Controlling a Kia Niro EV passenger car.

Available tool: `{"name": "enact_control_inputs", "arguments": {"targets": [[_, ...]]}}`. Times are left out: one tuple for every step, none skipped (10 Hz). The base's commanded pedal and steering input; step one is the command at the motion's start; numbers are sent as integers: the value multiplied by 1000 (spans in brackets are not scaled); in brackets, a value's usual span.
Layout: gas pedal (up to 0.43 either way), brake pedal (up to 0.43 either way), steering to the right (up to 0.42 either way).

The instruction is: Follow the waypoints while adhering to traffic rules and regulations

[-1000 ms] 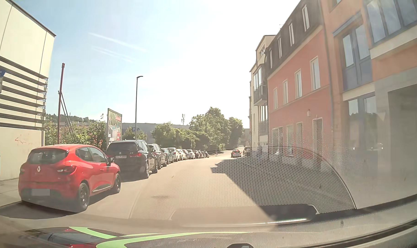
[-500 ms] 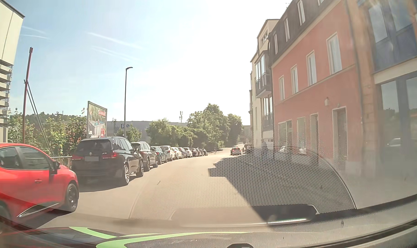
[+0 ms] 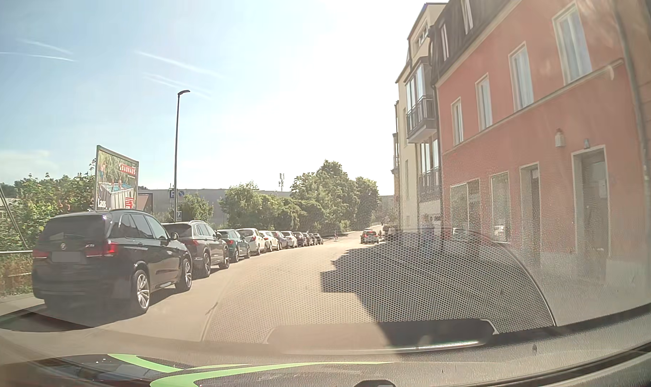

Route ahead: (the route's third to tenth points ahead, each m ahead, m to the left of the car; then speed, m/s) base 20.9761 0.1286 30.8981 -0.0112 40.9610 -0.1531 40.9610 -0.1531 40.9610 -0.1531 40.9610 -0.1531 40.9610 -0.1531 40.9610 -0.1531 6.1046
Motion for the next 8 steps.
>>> {"name": "enact_control_inputs", "arguments": {"targets": [[87, 0, 0], [87, 0, -2], [87, 0, -2], [79, 0, -2], [79, 0, -2], [59, 0, -2], [59, 0, -2], [39, 0, -2]]}}
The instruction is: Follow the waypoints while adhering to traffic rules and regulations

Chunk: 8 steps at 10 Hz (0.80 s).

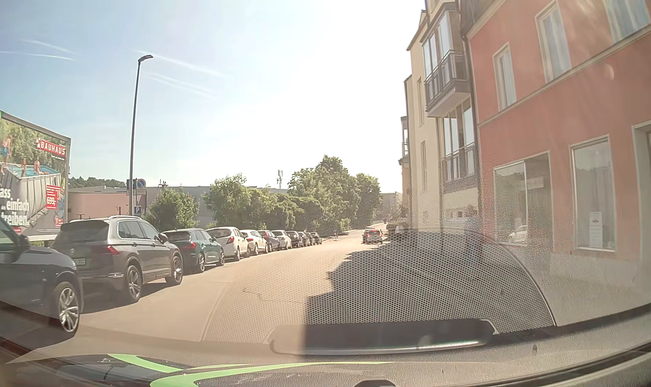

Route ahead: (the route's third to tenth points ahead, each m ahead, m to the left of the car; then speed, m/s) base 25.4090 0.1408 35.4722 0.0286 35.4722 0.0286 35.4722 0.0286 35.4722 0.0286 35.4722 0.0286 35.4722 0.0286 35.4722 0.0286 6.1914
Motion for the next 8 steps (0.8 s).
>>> {"name": "enact_control_inputs", "arguments": {"targets": [[28, 0, -1], [39, 0, -1], [39, 0, 0], [39, 0, 0], [39, 0, 1], [39, 0, 1], [39, 0, 0], [39, 0, 1]]}}
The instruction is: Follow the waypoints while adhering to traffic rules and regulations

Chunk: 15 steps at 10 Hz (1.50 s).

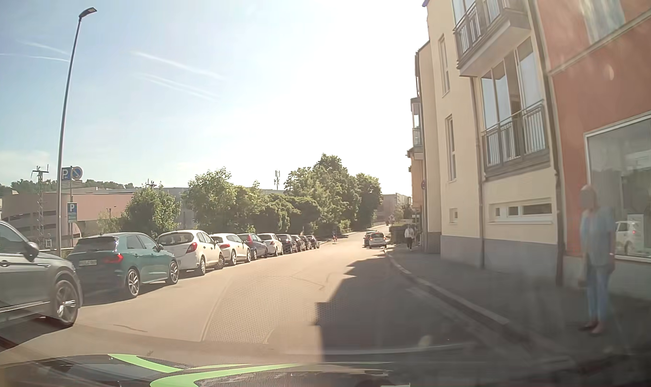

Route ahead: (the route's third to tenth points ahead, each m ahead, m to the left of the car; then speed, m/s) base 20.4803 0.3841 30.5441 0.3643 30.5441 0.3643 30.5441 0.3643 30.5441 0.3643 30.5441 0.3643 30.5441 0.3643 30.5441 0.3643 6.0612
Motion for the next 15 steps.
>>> {"name": "enact_control_inputs", "arguments": {"targets": [[28, 0, 0], [20, 0, 0], [20, 0, 1], [20, 0, 1], [0, 0, 0], [0, 0, 0], [0, 0, 0], [0, 0, 0], [0, 0, 0], [0, 0, 1], [0, 0, 2], [0, 0, 2], [0, 0, 4], [0, 0, 8], [0, 0, 12]]}}
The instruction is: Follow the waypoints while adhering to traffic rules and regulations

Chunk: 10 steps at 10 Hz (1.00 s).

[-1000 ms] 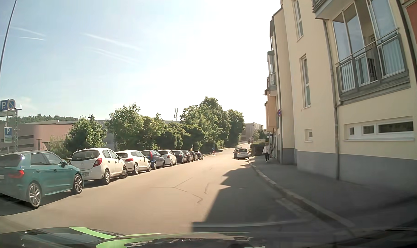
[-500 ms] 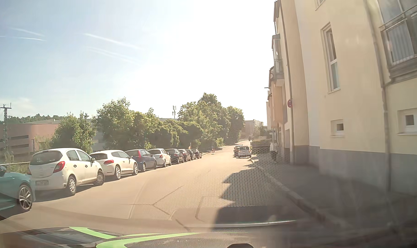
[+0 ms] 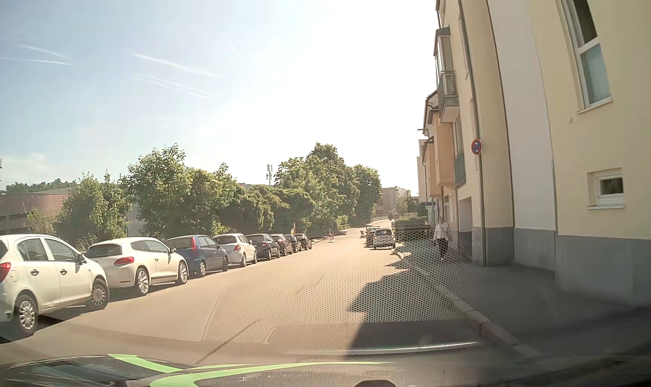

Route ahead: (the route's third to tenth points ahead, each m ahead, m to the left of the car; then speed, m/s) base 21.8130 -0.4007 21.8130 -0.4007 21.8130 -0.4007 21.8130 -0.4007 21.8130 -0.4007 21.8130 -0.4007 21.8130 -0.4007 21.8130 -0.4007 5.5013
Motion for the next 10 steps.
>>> {"name": "enact_control_inputs", "arguments": {"targets": [[0, 0, 15], [0, 0, 20], [0, 0, 26], [0, 0, 28], [0, 0, 28], [0, 0, 28], [0, 0, 28], [0, 0, 28], [0, 0, 28], [0, 0, 28]]}}
